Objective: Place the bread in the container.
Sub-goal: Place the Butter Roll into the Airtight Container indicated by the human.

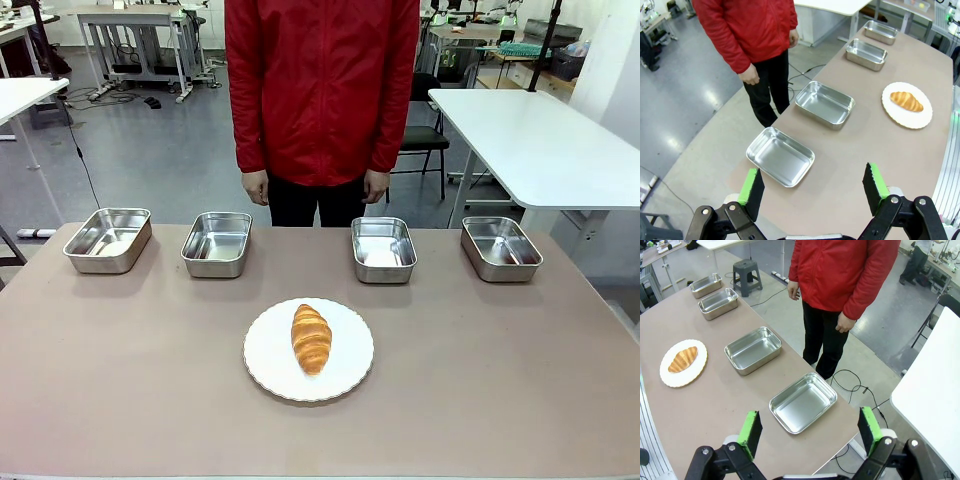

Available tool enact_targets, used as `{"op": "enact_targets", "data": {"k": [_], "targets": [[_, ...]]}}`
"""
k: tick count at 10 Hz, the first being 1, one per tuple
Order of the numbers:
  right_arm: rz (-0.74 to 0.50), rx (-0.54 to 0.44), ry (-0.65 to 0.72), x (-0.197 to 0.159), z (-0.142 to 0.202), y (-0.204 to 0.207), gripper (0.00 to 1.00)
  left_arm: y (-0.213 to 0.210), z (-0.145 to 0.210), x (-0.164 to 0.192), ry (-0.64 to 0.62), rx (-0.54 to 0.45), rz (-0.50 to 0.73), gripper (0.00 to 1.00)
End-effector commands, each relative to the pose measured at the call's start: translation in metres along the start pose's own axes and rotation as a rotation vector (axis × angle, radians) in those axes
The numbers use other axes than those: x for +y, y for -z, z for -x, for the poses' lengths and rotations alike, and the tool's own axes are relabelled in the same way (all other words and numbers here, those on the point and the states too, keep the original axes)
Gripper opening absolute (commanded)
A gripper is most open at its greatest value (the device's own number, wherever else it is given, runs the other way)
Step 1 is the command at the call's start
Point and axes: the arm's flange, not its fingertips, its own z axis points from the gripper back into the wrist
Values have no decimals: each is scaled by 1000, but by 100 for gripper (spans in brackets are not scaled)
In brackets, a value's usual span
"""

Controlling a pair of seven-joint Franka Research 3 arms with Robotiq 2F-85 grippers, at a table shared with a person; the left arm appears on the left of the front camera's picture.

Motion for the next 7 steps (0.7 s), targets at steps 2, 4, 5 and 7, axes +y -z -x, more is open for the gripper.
{"op": "enact_targets", "data": {"k": [2,4,5,7], "targets": [[-1,-1,-2,0,-1,0,100,-3,-1,-1,3,-7,8,100],[-1,-1,-2,0,-1,0,100,-3,-1,-1,3,-7,8,100],[-1,-1,-2,0,-1,0,100,-3,-1,-1,3,-7,8,100],[-1,-1,-2,0,-1,0,100,-3,-1,-1,3,-7,8,100]]}}
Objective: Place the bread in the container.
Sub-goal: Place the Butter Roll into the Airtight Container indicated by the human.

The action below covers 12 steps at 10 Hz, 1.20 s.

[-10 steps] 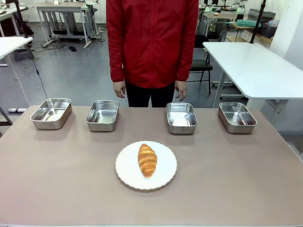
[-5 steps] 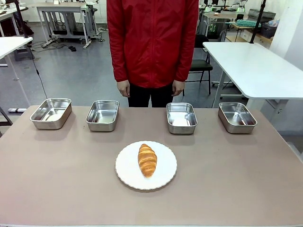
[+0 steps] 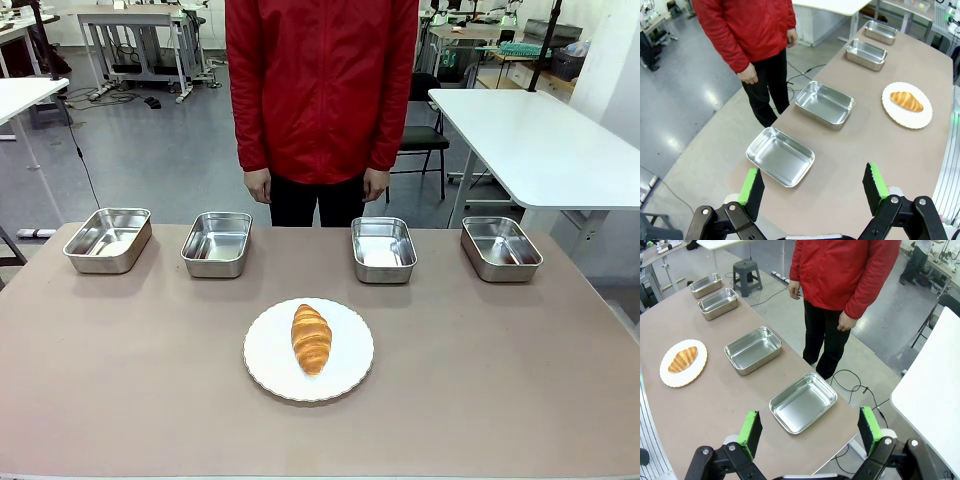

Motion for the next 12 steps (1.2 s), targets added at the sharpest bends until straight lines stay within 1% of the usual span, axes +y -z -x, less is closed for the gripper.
{"op": "enact_targets", "data": {"k": [1,12], "targets": [[-1,-1,-2,0,-1,0,100,-3,-1,-1,3,-7,8,100],[-1,-1,-2,0,-1,0,100,-3,-1,-1,3,-7,8,100]]}}
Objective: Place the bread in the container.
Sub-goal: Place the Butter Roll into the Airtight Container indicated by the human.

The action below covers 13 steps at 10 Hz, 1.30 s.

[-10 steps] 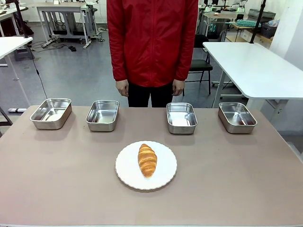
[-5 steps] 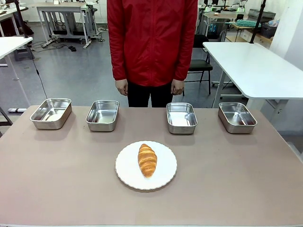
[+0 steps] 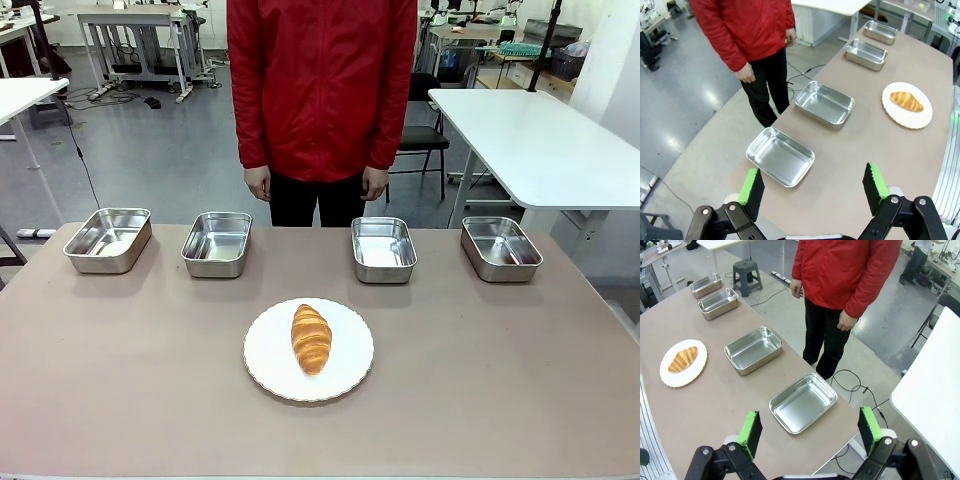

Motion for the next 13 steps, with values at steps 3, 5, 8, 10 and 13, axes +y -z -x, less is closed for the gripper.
{"op": "enact_targets", "data": {"k": [3,5,8,10,13], "targets": [[-1,-1,-2,0,-1,0,100,-3,-1,-1,3,-7,8,100],[-1,-1,-2,0,-1,0,100,-3,-1,-1,3,-7,8,100],[-1,-1,-2,0,-1,0,100,-3,-1,-1,3,-7,8,100],[-1,-1,-2,0,-1,0,100,-3,-1,-1,3,-7,8,100],[-1,-1,-2,0,-1,0,100,-3,-1,-1,3,-7,8,100]]}}
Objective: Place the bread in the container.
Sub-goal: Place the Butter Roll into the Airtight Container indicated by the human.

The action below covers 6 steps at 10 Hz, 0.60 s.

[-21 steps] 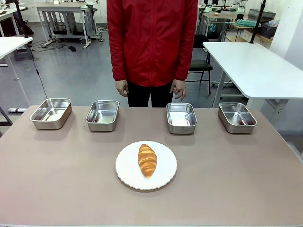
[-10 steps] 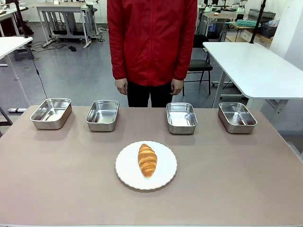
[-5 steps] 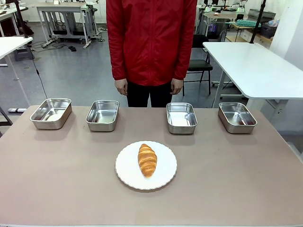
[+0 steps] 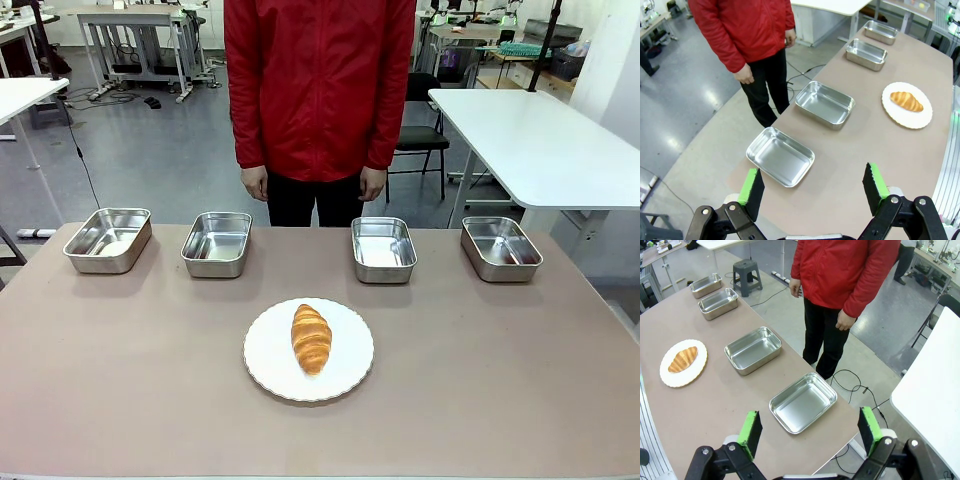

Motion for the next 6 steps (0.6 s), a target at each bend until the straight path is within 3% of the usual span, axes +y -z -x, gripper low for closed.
{"op": "enact_targets", "data": {"k": [1,6], "targets": [[-1,-1,-2,0,-1,0,100,-3,-1,-1,3,-7,8,100],[-1,-1,-2,0,-1,0,100,-3,-1,-1,3,-7,8,100]]}}
